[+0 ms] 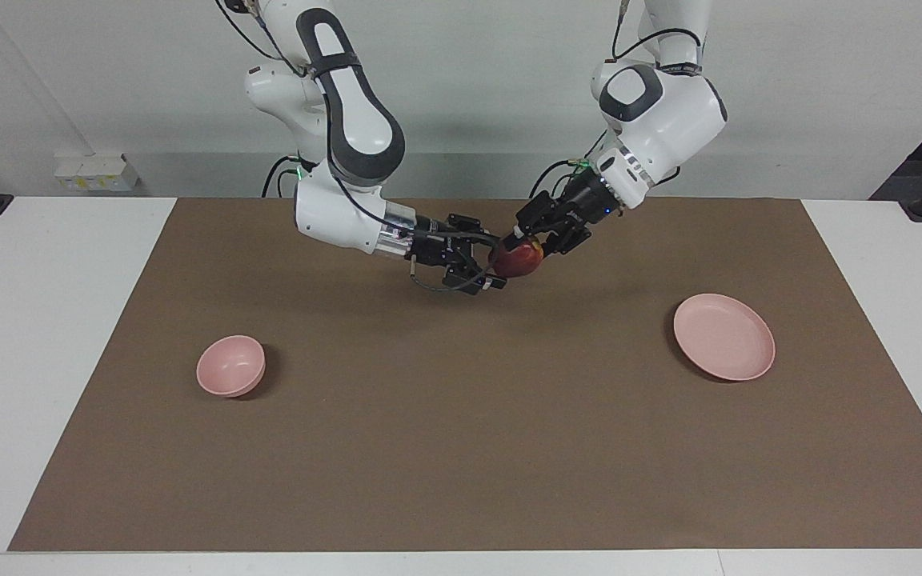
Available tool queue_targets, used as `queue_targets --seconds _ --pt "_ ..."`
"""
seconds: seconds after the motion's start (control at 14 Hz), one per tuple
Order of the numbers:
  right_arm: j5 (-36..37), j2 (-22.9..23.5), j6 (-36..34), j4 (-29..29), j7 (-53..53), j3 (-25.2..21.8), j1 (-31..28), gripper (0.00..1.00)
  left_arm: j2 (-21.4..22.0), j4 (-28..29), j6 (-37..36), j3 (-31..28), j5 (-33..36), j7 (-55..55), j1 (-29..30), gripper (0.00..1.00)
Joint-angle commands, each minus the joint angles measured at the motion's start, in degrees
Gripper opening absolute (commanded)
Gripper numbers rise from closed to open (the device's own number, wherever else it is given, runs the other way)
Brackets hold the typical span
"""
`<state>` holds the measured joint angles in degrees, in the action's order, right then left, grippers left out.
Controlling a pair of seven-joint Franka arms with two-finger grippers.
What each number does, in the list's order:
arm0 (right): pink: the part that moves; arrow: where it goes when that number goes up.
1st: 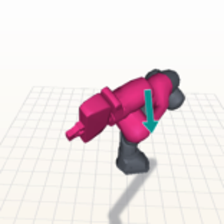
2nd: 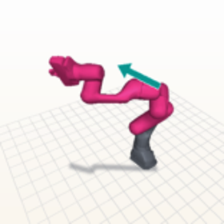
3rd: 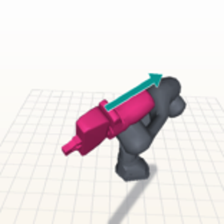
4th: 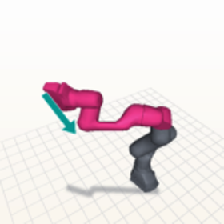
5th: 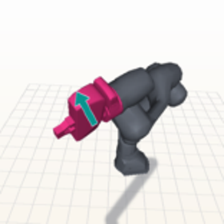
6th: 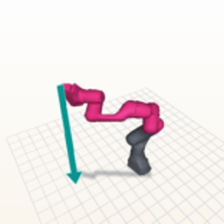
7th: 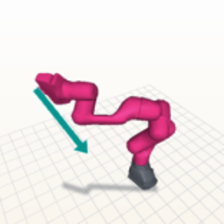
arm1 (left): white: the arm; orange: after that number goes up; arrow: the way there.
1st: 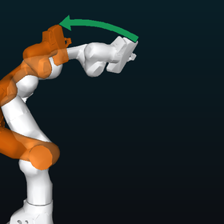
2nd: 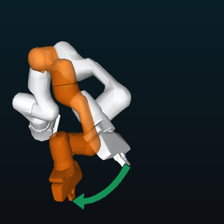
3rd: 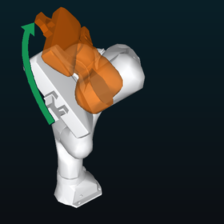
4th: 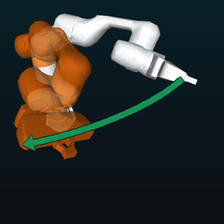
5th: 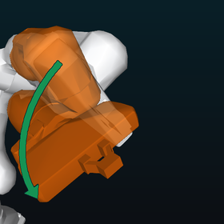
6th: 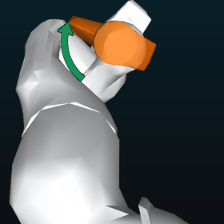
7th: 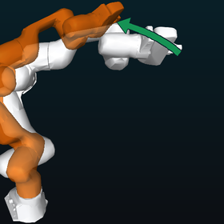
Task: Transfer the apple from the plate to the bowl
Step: 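Lift the apple with the left gripper while the right gripper approaches it, then close the right gripper on the apple and open the left gripper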
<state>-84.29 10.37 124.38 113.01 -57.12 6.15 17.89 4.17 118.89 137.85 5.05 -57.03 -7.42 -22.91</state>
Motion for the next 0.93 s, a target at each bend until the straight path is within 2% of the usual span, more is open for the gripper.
queue_targets --seconds 0.0,0.21,0.29,0.36,0.43,0.64,0.71,0.86 --pt "-1.14 -0.43 -0.46 -1.21 -1.59 0.35 -0.14 1.00 -1.27 -0.41 1.63 -0.39 -0.09 -0.84 -1.96 0.00" --pt "-1.14 -0.43 0.16 -1.30 -1.59 0.35 0.30 1.00 -1.18 -0.32 1.28 -0.39 -0.09 -1.10 -1.97 0.00" --pt "-1.14 -0.52 -0.19 -1.22 -1.24 0.35 0.39 0.67 -1.18 -0.41 1.28 -0.39 -0.09 -1.28 -1.97 0.00" --pt "-0.10 -0.52 0.16 -1.56 -0.98 0.35 0.39 0.03 -1.18 -0.50 1.28 -0.39 -0.09 -1.28 -1.97 0.00" --pt "0.52 -0.87 0.51 -2.09 -0.71 0.18 0.83 0.00 -1.18 -0.41 1.19 -0.39 -0.09 -1.19 -1.97 0.00" --pt "2.28 -0.70 1.21 -2.27 -0.45 0.26 1.18 0.00 -1.27 -0.59 1.19 -0.39 -0.09 -1.37 -1.88 0.00" --pt "2.28 -0.70 1.21 -2.27 -0.36 0.26 1.10 0.00 -1.27 -0.59 1.02 -0.39 -0.09 -1.28 -1.88 0.07" --pt "2.37 -0.70 1.21 -2.35 -0.36 0.17 1.10 0.00 -1.18 -0.59 0.58 -0.39 -0.09 -1.19 -1.70 0.44"
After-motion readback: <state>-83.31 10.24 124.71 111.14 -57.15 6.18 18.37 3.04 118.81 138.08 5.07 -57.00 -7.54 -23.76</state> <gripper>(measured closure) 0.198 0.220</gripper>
